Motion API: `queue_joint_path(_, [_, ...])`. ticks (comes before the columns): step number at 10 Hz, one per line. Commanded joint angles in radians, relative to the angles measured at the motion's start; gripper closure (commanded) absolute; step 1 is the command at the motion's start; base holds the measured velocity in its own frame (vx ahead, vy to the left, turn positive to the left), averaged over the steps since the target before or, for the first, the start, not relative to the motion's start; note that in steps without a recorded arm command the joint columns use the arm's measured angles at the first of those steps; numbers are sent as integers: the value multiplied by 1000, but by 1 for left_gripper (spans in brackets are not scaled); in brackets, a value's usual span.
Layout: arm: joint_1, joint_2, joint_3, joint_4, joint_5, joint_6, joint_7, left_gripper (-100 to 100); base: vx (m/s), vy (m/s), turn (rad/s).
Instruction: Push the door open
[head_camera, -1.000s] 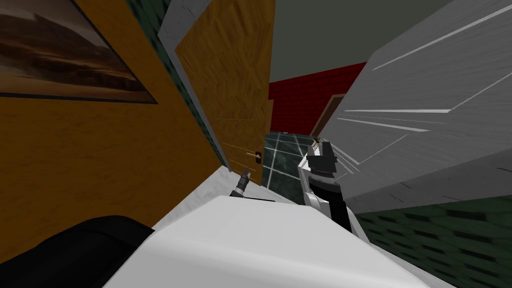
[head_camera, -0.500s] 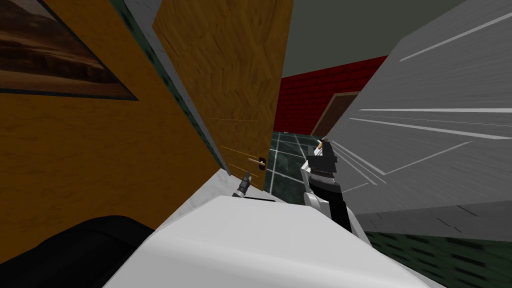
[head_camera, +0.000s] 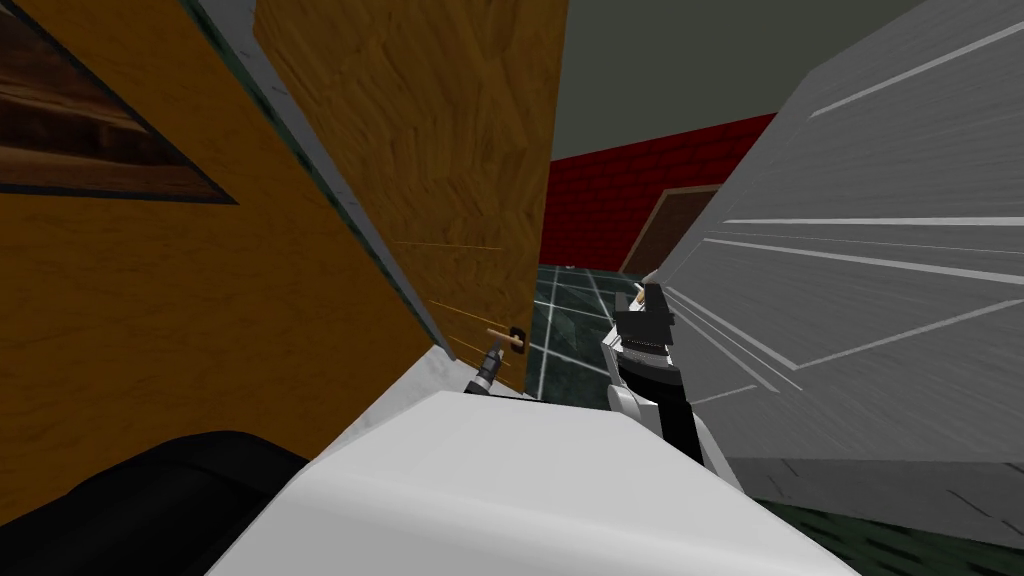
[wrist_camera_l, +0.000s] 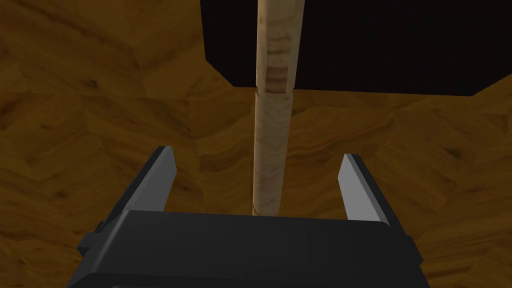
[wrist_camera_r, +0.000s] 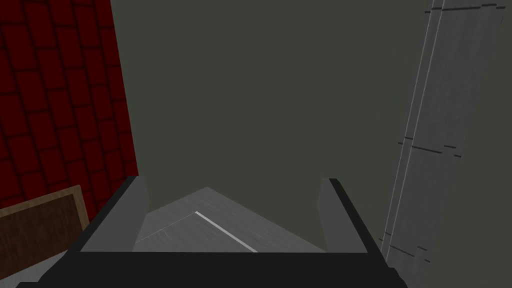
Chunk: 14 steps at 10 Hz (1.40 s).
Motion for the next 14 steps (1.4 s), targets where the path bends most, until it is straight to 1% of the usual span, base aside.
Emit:
queue_joint_path(1, [-12,-6,6,10,2,6,2,-100,195,-74,-30])
queue_joint_path(2, [-19,-10,9,15,3,10,2,-100,192,-56,-16])
queue_joint_path(3, [-14,-8,7,13,2,6,1,-100,86,-20,1])
queue_joint_path(4, [-14,-8,7,13,2,6,1,100,-10,1,3])
queue_joint_path(9, [-14,-8,7,13,2,6,1,100,-8,3,-6])
queue_joint_path(10, [-25,-16,22,18,4,11,-2,100,101,-30,38])
queue_joint_path(13, [-35,-26,44,25,7,16,-5,100,151,-76,46])
queue_joint_path(14, [-41,-32,58,30,9,19,-7,100,150,-101,78])
